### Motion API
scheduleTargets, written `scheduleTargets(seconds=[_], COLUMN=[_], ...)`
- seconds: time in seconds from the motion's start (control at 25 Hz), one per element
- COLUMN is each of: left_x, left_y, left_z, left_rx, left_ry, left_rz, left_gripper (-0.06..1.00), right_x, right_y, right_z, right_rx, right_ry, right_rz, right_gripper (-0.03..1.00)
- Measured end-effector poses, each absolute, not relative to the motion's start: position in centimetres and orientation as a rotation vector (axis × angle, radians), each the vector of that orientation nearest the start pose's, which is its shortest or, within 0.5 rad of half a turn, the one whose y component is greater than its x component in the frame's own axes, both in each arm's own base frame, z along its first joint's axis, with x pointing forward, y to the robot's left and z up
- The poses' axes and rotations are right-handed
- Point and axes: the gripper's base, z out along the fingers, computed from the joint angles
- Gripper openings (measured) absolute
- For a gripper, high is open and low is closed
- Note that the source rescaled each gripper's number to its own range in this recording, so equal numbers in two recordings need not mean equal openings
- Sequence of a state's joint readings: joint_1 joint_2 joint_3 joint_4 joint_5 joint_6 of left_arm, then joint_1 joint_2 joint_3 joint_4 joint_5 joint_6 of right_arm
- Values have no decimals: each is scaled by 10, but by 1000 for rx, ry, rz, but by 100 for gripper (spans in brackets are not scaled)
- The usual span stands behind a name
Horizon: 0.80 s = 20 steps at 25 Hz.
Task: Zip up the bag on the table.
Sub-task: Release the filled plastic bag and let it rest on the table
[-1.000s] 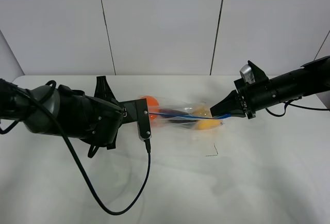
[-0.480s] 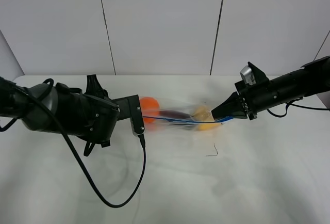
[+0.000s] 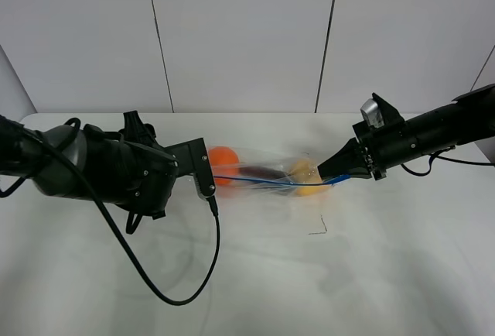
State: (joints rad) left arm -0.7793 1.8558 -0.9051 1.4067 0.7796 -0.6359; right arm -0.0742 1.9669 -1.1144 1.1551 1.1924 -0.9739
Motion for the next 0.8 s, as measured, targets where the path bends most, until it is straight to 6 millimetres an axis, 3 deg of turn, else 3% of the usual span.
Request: scheduleTargets(seconds=[0.28, 0.48, 0.8], left_x=[280, 279, 279], left_y=[-182, -182, -184], left_z=[153, 158, 194], left_rx=[1364, 1346, 1202], left_ry=[1988, 1984, 1987], left_rz=[1004, 1006, 897], left_gripper=[76, 95, 100], right_x=[346, 346, 346], right_y=[52, 52, 52], right_z=[163, 163, 163], right_rx=[-272, -272, -272], right_ry=[2583, 2583, 2583], right_rz=[1422, 1422, 1422], right_gripper=[0, 0, 0])
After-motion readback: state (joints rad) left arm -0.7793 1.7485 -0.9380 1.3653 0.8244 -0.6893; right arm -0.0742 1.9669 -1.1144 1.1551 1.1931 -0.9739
